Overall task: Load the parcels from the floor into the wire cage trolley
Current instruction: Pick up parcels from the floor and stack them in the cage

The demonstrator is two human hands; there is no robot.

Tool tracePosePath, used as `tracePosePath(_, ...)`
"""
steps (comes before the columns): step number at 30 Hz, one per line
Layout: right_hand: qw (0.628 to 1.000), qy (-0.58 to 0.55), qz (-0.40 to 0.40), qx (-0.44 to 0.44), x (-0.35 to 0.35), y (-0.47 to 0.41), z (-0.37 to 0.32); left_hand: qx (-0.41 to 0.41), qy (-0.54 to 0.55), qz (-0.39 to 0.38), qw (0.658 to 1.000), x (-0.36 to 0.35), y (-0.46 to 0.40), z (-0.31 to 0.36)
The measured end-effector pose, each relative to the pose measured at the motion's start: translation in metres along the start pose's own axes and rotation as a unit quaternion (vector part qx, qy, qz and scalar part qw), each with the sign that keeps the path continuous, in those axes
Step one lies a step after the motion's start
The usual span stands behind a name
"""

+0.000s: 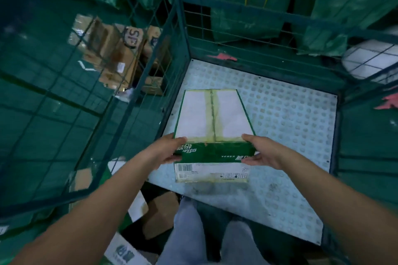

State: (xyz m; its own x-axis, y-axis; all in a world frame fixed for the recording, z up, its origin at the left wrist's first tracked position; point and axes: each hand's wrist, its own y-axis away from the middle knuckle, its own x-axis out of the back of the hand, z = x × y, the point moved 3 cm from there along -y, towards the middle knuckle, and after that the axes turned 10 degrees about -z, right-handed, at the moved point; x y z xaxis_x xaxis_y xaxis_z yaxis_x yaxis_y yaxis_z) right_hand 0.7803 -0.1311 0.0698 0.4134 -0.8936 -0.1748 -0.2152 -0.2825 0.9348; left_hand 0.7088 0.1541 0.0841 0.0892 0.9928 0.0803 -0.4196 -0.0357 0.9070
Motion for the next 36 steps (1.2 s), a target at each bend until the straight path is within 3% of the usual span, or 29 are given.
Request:
tracePosePath(7, 0.993, -0.108, 0.054, -0.005, -0.029, -0.131, -0.045, 0.02, 0.006, -0.007, 1.0, 0.069, -0.146, 0.031)
tracePosePath(14, 0.983, -0.14, 0.119, 0.007, -0.024, -0.292, -0.072, 0.023, 0.021, 0.025, 0.999, 0.101, -0.293, 0.046)
tracePosePath(21, 0.974, -0.177, 0.13, 0.055, -0.014, -0.408, -0.094, -0.001, 0.08, 0.039, 0.996, 0.125, -0.407, 0.049)
tracePosePath(26, 0.968, -0.168, 0.136, 0.125, -0.008, -0.456, -0.094, -0.027, 0.164, 0.069, 0.984, 0.136, -0.456, 0.033)
tracePosePath(30, 0.966, -0.135, 0.167, 0.142, -0.007, -0.475, -0.113, -0.023, 0.19, 0.064, 0.979, 0.138, -0.477, 0.043)
tracePosePath(36, 0.96, -0.193, 0.15, 0.135, -0.005, -0.491, -0.153, -0.017, 0.295, 0.082, 0.952, 0.15, -0.491, 0.07)
